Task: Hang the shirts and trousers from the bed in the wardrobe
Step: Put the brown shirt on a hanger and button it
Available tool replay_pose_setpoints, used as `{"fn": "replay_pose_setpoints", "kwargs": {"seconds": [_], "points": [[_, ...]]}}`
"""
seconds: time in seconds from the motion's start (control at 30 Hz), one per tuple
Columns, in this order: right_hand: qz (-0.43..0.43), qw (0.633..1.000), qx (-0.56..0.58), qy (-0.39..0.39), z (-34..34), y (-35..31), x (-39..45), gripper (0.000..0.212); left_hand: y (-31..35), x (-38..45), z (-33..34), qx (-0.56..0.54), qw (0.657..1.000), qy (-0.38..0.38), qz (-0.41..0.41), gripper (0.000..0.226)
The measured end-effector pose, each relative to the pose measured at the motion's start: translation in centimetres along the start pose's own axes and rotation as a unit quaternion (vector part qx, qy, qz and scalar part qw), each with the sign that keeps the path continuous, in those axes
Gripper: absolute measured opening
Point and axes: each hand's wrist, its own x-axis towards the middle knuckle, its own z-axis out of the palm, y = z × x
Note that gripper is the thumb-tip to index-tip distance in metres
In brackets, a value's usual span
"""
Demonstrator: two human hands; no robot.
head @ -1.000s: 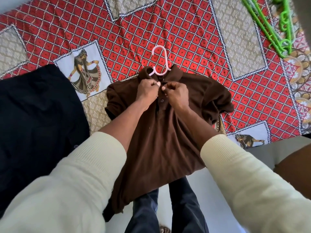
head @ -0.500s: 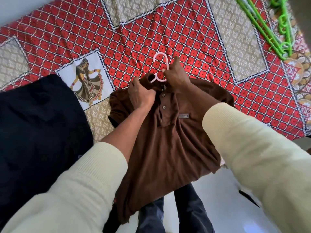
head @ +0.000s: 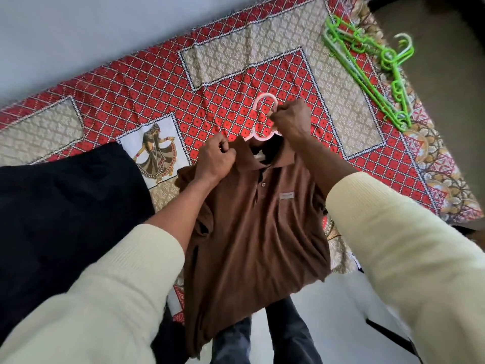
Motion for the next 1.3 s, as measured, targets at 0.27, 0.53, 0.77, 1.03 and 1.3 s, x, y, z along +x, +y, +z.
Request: {"fn": "replay_pose_setpoints", "kwargs": {"seconds": [0.27,0.53,0.77,1.03,1.3], "points": [[-0.057,0.994,0.096,0.018,-8.3,-8.5,-9.0,0.030,11.8,-0.5,-10.3,0.072,0.984,-0.158,-0.045,0.010],[-0.141,0.985,0.096,-0.035,-17.2,-15.9,-18.5,0.025,22.6,-5.1,-17.4,0.146,0.953,-0.262,0.028,0.030],[-0.197,0.968,0.157,0.008,-25.5,-20.9,-23.3,0.013,30.1,-11.0,-21.5,0.137,0.979,-0.125,0.084,0.028],[-0.280,0.944,0.151,0.091,-35.5,-27.0,-29.0,0.013,37.9,-19.7,-22.7,0.029,0.906,0.222,0.359,0.021],[-0.311,0.919,0.220,0.100,-41.9,-27.9,-34.8,0.009,43.3,-25.4,-26.1,0.016,0.909,0.131,0.395,0.019]]}}
